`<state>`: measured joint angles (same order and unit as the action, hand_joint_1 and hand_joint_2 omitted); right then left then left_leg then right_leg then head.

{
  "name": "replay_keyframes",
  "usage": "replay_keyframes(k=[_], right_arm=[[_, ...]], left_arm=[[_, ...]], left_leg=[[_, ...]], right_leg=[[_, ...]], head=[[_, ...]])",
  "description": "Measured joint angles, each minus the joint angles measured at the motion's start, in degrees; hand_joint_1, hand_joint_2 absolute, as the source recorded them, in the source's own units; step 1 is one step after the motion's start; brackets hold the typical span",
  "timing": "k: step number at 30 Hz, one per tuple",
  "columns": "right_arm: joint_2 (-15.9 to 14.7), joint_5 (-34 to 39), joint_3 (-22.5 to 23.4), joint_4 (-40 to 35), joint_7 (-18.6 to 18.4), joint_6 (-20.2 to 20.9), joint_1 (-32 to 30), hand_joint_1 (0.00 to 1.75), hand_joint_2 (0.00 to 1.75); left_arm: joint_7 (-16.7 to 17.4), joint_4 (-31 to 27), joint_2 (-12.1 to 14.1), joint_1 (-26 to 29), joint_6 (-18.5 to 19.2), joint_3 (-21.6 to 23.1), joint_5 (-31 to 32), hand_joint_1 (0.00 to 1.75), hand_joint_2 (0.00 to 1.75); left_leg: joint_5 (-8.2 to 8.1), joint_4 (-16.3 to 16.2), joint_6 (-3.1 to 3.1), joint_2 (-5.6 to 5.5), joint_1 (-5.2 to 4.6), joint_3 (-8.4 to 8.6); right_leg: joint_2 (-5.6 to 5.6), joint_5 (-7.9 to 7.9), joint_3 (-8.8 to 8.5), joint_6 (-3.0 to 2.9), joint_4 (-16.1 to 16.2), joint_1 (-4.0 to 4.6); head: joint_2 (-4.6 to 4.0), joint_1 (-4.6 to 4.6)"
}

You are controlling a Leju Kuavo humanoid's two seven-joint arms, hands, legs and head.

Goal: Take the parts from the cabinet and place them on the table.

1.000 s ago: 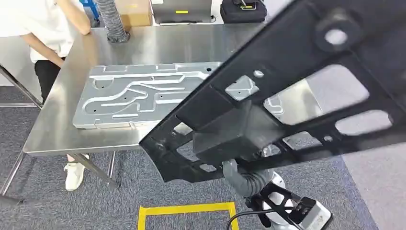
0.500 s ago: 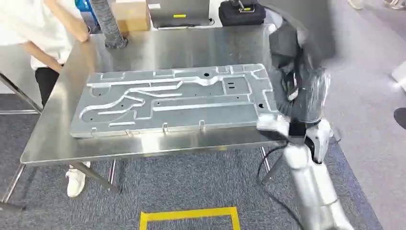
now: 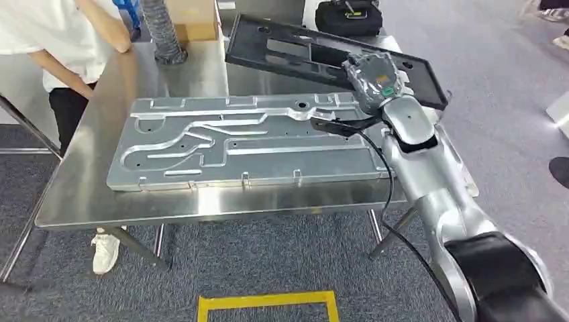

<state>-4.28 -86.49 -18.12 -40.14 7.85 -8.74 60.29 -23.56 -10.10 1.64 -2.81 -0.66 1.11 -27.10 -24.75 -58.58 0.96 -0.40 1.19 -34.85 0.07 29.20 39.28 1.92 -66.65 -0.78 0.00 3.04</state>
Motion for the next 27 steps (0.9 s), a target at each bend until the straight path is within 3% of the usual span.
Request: replay_keyframes(k=[2,3,4,5,7,8,11,13,14,16,17,18,19,20,22,23,24,27], right_arm=[[1.15,-0.85,-2.06,5.83,1.11,3.05,1.50,1.75,1.75],[1.59,-1.20,-3.01,8.17,1.22,3.65,1.60,1.75,1.75],[2.01,-1.40,-3.74,9.94,1.26,4.02,1.65,1.75,1.75],[2.47,-1.69,-4.37,11.50,1.31,4.54,1.88,1.75,1.75],[3.36,-1.96,-5.80,14.27,1.29,5.80,2.82,1.75,1.75],[3.82,-1.97,-6.34,15.29,1.20,6.05,3.20,1.75,1.75],[5.44,-1.86,-7.54,18.28,1.24,6.16,3.05,1.75,1.75],[6.08,-1.70,-8.02,19.33,1.22,6.14,2.83,1.75,1.75],[6.07,-1.51,-8.04,19.90,1.05,6.11,2.82,1.75,1.75],[6.12,-1.00,-8.04,21.04,0.87,5.87,2.36,1.75,1.75],[6.10,-0.85,-8.04,21.58,0.81,5.66,1.77,1.75,1.75],[6.05,-0.76,-8.04,22.02,0.78,5.46,1.06,1.75,1.75],[6.03,-0.74,-8.04,22.32,0.78,5.37,0.41,1.75,1.75],[5.99,-0.70,-8.06,22.65,0.78,5.31,-0.09,1.75,1.75],[5.99,-0.59,-8.06,23.18,0.72,5.15,-0.24,1.75,1.75],[5.94,-0.46,-8.06,23.37,0.72,5.07,-0.17,1.75,1.75],[5.85,-0.28,-8.06,23.53,0.63,5.02,-0.18,1.75,1.75],[5.00,0.86,-7.99,23.98,0.06,2.70,-1.04,1.75,1.75]], left_arm=[[-0.22,0.00,0.04,-0.06,0.02,0.00,0.04,0.00,0.00],[-0.28,0.00,0.07,-0.01,0.04,0.00,0.04,0.00,0.00],[-0.28,0.00,0.07,0.06,0.04,0.00,0.04,0.00,0.00],[-0.31,0.00,0.04,0.13,0.02,0.00,0.04,0.00,0.00],[-0.48,0.00,0.04,0.11,-0.11,0.00,0.04,0.00,0.00],[-0.50,0.02,-0.07,0.14,-0.18,0.00,0.04,0.00,0.00],[-0.63,0.02,0.09,0.20,-0.31,-0.11,0.00,0.00,0.00],[-0.79,0.00,0.24,0.26,-0.15,-0.20,0.00,0.00,0.00],[-0.90,0.00,0.28,0.32,0.00,-0.20,0.04,0.00,0.00],[-1.38,0.00,0.50,0.35,0.02,-0.24,0.09,0.00,0.00],[-1.62,0.00,0.57,0.41,0.04,-0.24,0.09,0.00,0.00],[-1.77,0.02,0.59,0.54,0.02,-0.24,0.11,0.00,0.00],[-1.79,0.02,0.59,0.67,0.02,-0.24,0.13,0.00,0.00],[-1.81,0.00,0.63,0.73,0.02,-0.24,0.15,0.00,0.00],[-1.86,0.02,0.77,0.69,0.02,-0.24,0.20,0.00,0.00],[-1.88,0.02,0.77,0.64,0.02,-0.24,0.17,0.00,0.00],[-2.01,0.02,0.77,0.68,0.00,-0.24,0.22,0.00,0.00],[-2.71,0.02,0.79,0.57,-0.44,-0.24,0.81,0.00,0.00]], left_leg=[[-0.14,-0.01,0.21,-0.14,-0.07,0.12],[-0.18,-0.02,0.25,-0.33,-0.08,0.27],[-0.30,-0.05,0.21,-0.55,-0.10,0.44],[-0.45,-0.07,0.16,-0.72,-0.14,0.61],[-0.82,-0.07,-0.07,-0.82,-0.37,1.02],[-0.99,-0.07,-0.38,-0.80,-0.70,0.92],[-1.05,0.38,-1.29,-0.72,-0.28,1.02],[-1.69,0.17,-1.83,-0.46,-0.40,1.23],[-2.99,-1.81,-1.98,-0.18,-0.46,0.50],[-7.11,-10.92,-2.31,-0.14,-0.36,-3.91],[-8.39,-14.93,-2.51,-0.12,-0.33,-6.07],[-8.47,-17.10,-2.66,-0.08,-0.29,-7.47],[-7.19,-16.46,-2.79,-0.05,-0.18,-7.50],[-4.71,-13.14,-2.90,-0.02,0.00,-6.23],[0.88,-2.66,-3.07,0.10,0.38,-1.57],[-0.26,-1.12,-2.96,-0.02,0.23,-0.53],[-0.03,-0.42,-2.18,-0.12,0.06,-0.48],[0.02,-0.51,-1.22,-0.07,-0.13,-0.51]], right_leg=[[0.00,3.06,4.44,0.13,-8.95,0.01],[0.00,2.83,5.65,0.07,-10.69,0.00],[0.00,1.14,5.24,-0.12,-9.12,0.01],[0.00,-1.57,3.56,-0.43,-5.03,0.05],[0.02,-6.87,-1.08,-1.47,5.68,0.37],[-0.03,-6.08,-2.16,-1.81,7.20,0.82],[0.15,-5.87,-2.12,-2.11,8.12,1.12],[0.00,-6.26,-3.21,-2.45,9.55,0.30],[-0.03,-6.20,-3.54,-2.79,9.88,0.28],[-0.09,-6.04,-3.82,-3.08,9.86,0.34],[-0.11,-5.95,-3.89,-3.09,9.83,0.34],[-0.10,-5.85,-3.94,-3.09,9.74,0.34],[-0.05,-5.70,-4.01,-3.00,9.63,0.30],[0.04,-5.50,-4.08,-2.83,9.43,0.24],[0.28,-4.87,-4.10,-2.33,8.60,0.07],[0.36,-4.64,-3.90,-1.96,8.30,0.33],[0.51,-4.58,-3.59,-1.77,7.92,0.53],[0.52,-4.80,-3.81,-0.89,8.38,0.42]], head=[[0.00,0.00],[0.00,0.00],[0.00,0.00],[0.00,0.00],[0.00,0.00],[0.00,0.00],[0.00,0.00],[0.00,0.00],[0.00,0.00],[0.00,0.00],[0.00,0.00],[0.00,0.00],[0.00,0.00],[0.00,0.00],[0.00,0.00],[0.00,0.00],[0.00,-0.02],[0.00,0.00]])
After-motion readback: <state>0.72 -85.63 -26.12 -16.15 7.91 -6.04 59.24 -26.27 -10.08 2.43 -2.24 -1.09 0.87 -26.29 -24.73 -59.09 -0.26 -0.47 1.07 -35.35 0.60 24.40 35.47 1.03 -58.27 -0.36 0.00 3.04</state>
